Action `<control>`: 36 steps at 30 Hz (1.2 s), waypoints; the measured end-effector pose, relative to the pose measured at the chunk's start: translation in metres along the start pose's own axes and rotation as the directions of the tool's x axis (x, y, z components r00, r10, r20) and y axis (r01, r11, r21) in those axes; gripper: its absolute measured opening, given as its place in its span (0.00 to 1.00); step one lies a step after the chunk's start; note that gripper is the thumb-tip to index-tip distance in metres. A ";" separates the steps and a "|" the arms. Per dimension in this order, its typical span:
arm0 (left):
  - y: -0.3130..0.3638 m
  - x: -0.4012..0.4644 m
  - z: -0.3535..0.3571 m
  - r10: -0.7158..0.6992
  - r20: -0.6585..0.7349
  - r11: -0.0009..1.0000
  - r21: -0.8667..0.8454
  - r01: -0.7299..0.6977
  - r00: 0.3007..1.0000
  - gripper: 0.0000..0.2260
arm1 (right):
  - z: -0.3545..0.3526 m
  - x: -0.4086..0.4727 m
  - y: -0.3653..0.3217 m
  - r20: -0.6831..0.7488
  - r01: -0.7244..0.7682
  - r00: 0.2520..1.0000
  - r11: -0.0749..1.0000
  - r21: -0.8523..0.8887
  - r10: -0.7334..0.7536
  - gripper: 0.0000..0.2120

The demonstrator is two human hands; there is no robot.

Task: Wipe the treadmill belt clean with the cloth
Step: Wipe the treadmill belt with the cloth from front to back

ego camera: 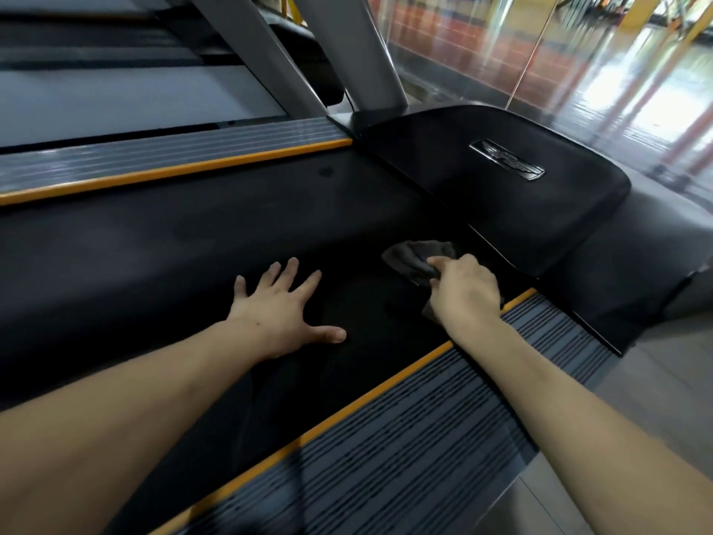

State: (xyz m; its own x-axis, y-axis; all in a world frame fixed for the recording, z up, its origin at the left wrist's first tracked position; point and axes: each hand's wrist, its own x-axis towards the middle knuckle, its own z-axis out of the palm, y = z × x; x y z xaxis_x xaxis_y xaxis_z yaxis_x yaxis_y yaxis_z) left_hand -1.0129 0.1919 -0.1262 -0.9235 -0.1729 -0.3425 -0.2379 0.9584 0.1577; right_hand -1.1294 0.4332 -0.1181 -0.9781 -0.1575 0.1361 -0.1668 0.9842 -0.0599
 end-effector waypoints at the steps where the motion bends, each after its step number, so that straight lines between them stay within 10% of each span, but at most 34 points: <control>1: 0.000 -0.002 0.001 0.010 -0.030 1.000 -0.007 -0.010 1.000 0.51 | 0.000 -0.008 -0.005 -0.021 0.025 0.999 1.000 0.001 -0.025 0.21; 9: -0.016 -0.041 0.028 0.065 -0.252 0.996 -0.041 -0.077 0.966 0.30 | -0.008 -0.058 -0.045 -0.049 0.188 0.981 0.982 0.037 -0.186 0.13; 27: -0.062 -0.075 0.035 -0.105 -0.287 0.988 -0.138 0.068 0.952 0.26 | 0.014 -0.051 -0.117 -0.119 0.320 0.940 0.947 -0.008 -0.318 0.18; 36: -0.111 -0.026 0.012 -0.128 -0.304 0.984 -0.156 0.083 0.944 0.27 | 0.034 0.019 -0.200 -0.169 0.291 0.953 0.917 0.273 -0.253 0.14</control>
State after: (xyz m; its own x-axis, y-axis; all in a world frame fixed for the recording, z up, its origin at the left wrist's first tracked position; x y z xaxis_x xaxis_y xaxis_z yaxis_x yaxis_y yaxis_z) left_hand -0.9586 0.0923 -0.1456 -0.9329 -0.3550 -0.0615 -0.3579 0.8935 0.2711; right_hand -1.1188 0.2305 -0.1369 -0.8688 -0.3850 0.3115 -0.4720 0.8340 -0.2856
